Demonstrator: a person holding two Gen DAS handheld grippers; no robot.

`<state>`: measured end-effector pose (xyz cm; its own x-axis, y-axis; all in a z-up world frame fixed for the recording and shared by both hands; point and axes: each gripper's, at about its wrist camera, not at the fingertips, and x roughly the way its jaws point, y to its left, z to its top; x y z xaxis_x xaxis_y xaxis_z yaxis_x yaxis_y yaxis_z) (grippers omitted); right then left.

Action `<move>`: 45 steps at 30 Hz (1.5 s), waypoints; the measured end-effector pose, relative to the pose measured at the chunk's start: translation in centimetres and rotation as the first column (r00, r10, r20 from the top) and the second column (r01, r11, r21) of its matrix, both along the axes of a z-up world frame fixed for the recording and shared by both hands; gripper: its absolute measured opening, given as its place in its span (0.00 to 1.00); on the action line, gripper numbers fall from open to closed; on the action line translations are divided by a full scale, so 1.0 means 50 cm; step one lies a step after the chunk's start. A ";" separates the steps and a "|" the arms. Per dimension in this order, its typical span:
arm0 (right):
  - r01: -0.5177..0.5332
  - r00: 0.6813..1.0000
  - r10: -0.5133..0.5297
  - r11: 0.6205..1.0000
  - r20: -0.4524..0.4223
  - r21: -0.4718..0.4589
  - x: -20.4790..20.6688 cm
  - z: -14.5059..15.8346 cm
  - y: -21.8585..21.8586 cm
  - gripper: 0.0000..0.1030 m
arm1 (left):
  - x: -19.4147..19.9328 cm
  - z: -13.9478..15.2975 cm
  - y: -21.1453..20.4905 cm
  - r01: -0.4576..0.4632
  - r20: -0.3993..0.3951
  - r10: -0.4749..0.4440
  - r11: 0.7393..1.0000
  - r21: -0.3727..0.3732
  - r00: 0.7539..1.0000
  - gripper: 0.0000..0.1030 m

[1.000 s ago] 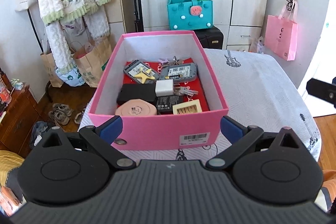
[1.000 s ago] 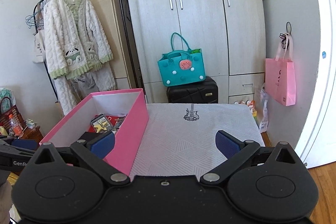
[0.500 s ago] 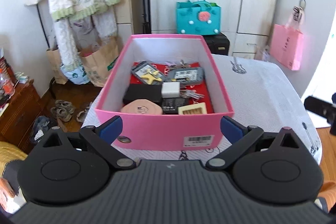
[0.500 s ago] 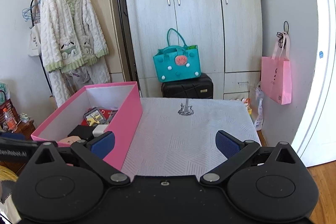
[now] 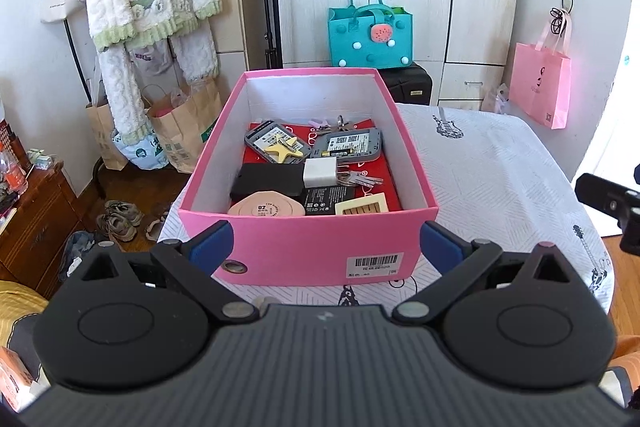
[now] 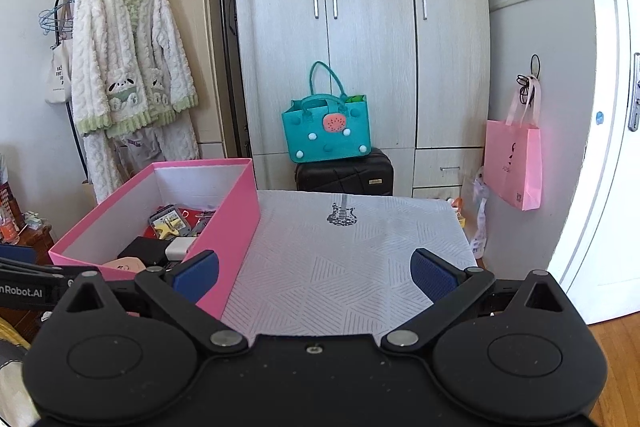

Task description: Organize rigid objects

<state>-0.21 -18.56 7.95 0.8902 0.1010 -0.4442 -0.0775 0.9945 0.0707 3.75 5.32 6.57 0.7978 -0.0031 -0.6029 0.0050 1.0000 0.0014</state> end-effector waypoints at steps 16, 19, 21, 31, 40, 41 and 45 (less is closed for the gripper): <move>0.007 1.000 -0.007 1.000 -0.012 0.031 0.008 -0.012 -0.009 1.00 | 0.008 -0.013 -0.006 0.007 -0.022 -0.007 1.000 -0.004 1.000 0.98; 0.013 1.000 -0.012 0.999 -0.017 0.036 0.010 -0.019 -0.010 1.00 | 0.007 -0.017 -0.006 0.009 -0.020 -0.009 1.000 -0.003 1.000 0.98; 0.014 1.000 -0.013 0.999 -0.019 0.038 0.008 -0.021 -0.011 1.00 | 0.008 -0.017 -0.006 0.000 -0.014 0.000 1.000 0.000 1.000 0.98; 0.019 1.000 -0.019 0.999 -0.002 0.035 -0.004 -0.018 -0.008 1.00 | -0.004 -0.014 -0.014 -0.001 0.019 0.000 0.999 0.033 1.000 1.00; 0.021 1.000 -0.022 0.999 0.002 0.030 -0.009 -0.017 -0.007 1.00 | -0.005 -0.014 -0.012 0.012 0.009 -0.012 1.000 0.029 1.000 1.00; 0.022 1.000 -0.022 0.999 0.004 0.029 -0.010 -0.017 -0.007 1.00 | -0.005 -0.014 -0.013 0.009 0.011 -0.010 0.999 0.035 1.000 1.00; 0.023 1.000 -0.023 0.999 0.003 0.027 -0.012 -0.016 -0.007 1.00 | -0.006 -0.016 -0.012 0.005 0.012 -0.006 1.000 0.026 1.000 1.00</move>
